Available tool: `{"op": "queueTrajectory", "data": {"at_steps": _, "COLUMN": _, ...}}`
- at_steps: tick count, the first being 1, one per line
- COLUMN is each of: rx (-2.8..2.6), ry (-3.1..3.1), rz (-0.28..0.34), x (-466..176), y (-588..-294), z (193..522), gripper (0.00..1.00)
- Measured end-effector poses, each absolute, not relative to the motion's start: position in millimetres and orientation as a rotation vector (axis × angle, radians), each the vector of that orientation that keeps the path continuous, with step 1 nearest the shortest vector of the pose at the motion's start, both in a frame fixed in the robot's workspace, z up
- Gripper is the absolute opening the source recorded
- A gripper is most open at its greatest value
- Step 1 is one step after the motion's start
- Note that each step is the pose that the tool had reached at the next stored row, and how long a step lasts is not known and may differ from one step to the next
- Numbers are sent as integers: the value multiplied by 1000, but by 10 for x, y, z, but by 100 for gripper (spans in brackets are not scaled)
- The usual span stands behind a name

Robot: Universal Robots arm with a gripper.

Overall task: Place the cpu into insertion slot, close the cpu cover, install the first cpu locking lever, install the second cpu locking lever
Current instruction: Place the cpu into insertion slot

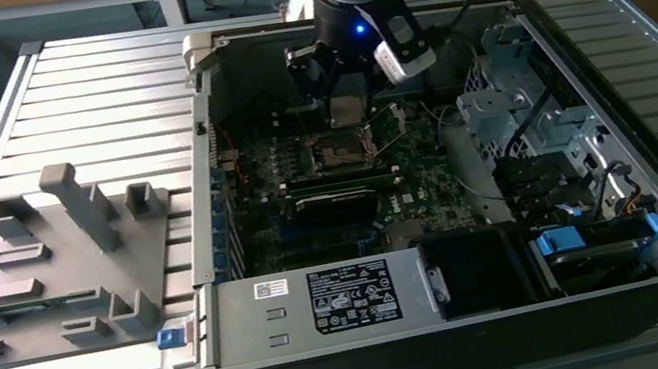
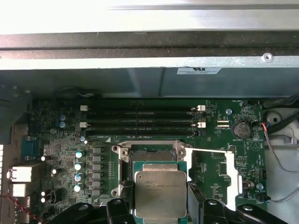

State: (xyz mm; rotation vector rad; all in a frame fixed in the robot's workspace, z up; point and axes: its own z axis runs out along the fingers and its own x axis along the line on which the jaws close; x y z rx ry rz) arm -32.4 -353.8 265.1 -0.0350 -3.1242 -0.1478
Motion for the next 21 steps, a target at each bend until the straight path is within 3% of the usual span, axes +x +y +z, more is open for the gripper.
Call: {"op": "queueTrajectory", "data": {"at_steps": 21, "rx": -191, "ry": -3123, "rz": -149, "x": -324, "y": -3538, "z": 2624, "gripper": 54}}
